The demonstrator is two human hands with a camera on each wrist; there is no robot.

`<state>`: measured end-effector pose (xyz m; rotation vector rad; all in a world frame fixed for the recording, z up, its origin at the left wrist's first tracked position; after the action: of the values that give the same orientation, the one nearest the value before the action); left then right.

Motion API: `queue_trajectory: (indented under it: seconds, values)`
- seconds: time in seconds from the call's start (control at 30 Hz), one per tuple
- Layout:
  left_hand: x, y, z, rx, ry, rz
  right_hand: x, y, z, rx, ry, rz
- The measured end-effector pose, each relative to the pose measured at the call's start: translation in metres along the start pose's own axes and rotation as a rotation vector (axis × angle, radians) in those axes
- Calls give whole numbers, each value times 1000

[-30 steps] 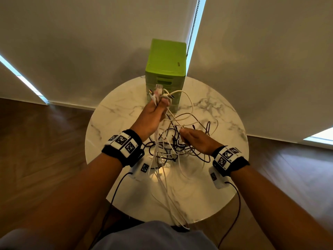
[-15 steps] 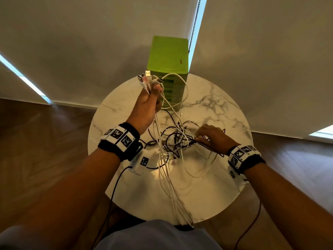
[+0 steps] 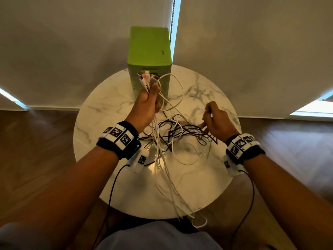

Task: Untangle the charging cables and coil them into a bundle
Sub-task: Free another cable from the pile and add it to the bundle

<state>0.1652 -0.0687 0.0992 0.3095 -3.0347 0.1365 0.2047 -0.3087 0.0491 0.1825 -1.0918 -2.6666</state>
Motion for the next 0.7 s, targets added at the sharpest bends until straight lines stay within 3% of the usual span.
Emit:
queue_trajectory:
  seconds: [0.07,0.13,0.27,0.37,0.6,0.7]
  values:
    - [-5,9,2,36,13,-36,-2,23,-6,-195,-107,-129]
    - [-8,13,2,71,20,-47,-7,36,-4,-267,-101,-162]
    - [-10,4,-1,134,23,-31,-13,34,12,-30,36,-39]
    - [-9,-7,-4,159,21,-14,-3,29,23,-12,56,44]
    - [-2,-50,0,200,37,87,59,-15,40,122,122,427]
    - [7,-75,-2,158,26,158,77,-8,42,94,129,359]
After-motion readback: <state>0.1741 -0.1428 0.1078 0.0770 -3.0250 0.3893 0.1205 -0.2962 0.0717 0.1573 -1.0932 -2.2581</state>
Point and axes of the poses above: each hand's wrist, its own x-axis away from the middle knuckle, its own y-axis out of the back of the hand, z = x × y, the point moved 9 cm from there along -x, towards the middle knuckle, and after that the axes turned 4 degrees about -z, right-handed, at the moved point
